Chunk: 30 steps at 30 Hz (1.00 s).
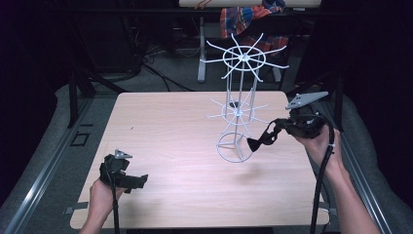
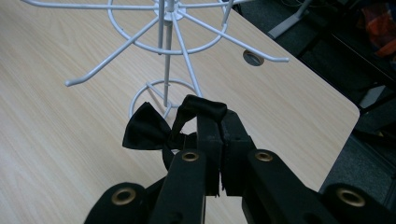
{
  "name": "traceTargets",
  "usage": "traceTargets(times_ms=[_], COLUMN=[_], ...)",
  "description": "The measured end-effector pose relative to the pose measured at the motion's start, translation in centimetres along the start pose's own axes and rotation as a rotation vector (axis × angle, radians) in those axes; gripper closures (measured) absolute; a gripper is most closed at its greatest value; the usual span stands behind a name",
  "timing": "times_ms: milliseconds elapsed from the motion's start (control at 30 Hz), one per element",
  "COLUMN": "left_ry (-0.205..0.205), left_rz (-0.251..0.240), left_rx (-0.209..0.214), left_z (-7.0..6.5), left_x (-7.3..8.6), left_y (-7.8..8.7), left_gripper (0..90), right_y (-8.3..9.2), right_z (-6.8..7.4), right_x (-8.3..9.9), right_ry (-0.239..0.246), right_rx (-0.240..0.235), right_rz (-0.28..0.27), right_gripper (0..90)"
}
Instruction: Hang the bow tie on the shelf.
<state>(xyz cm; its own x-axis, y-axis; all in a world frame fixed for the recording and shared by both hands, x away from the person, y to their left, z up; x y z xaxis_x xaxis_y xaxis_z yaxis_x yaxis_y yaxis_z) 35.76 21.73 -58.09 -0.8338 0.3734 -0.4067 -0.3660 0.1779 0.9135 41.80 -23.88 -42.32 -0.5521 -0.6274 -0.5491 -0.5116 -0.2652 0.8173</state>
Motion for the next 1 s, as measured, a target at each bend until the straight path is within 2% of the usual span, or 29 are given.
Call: traceTargets(times_ms=[467, 567, 1000], left_ry=[-0.001, -0.002, -0.003], left_rz=[0.001, 0.003, 0.003], left_rx=[0.001, 0.002, -0.001], left_z=[0.0, 0.0, 0.0], left_x=[0.0, 0.0, 0.0], left_y=[0.0, 0.0, -0.1], left_gripper=[0.0, 0.0, 0.0], right_y=[-0.2, -0.5, -1.4], right_z=[-0.5, -0.6, -0.7], right_x=[-0.8, -1.0, -1.4], right_ry=[0.013, 0.013, 0.018], right_rx=[0.001, -0.016, -0.037], right_rz=[-0.007, -0.011, -0.011], right_gripper=[88.8, 88.8, 88.8])
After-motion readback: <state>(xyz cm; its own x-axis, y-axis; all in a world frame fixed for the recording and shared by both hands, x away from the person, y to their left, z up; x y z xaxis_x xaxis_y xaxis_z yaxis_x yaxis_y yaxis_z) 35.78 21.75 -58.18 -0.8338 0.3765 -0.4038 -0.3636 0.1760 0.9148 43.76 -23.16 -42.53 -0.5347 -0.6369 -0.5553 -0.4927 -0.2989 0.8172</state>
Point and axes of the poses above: each handheld gripper's, and its own axes: y roughly backward along the jaws, x roughly out of its underside, z roughly to its left, the point moved 9 cm from there along -y, roughly forward along the jaws, and after that the axes turned 10 degrees about z, right-handed, at the moved point
